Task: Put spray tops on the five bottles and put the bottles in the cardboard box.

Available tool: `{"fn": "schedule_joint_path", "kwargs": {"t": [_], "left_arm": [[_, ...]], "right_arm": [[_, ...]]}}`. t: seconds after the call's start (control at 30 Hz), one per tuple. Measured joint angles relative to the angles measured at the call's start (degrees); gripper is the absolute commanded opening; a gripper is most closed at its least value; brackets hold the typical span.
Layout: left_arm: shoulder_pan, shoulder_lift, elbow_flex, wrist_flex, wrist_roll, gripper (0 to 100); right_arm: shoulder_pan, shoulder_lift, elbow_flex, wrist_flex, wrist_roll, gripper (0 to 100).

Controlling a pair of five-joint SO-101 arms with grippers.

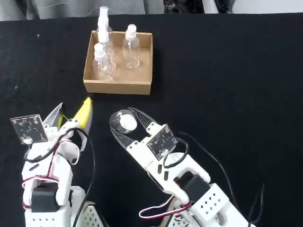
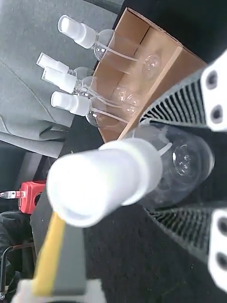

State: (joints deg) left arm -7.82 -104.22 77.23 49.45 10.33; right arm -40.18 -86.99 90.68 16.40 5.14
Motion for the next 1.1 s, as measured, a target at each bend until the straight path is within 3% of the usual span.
{"fn": "schedule_joint_path", "kwargs": {"t": [0.23,0.57,0.77,1.1], "left_arm": [[-6.51,0.18,5.01,-0.09,0.0,24],[-6.68,0.44,11.34,-0.09,0.0,24],[-6.68,0.44,13.19,-0.44,0.0,12],[-6.77,0.44,15.03,-1.49,-1.76,12]], "right_arm": [[1.32,0.0,0.0,0.0,0.0,1.6],[3.43,0.0,0.0,0.0,0.0,1.6],[3.43,0.0,0.0,0.0,0.0,1.6],[3.43,0.0,0.0,0.0,1.85,1.2]]}}
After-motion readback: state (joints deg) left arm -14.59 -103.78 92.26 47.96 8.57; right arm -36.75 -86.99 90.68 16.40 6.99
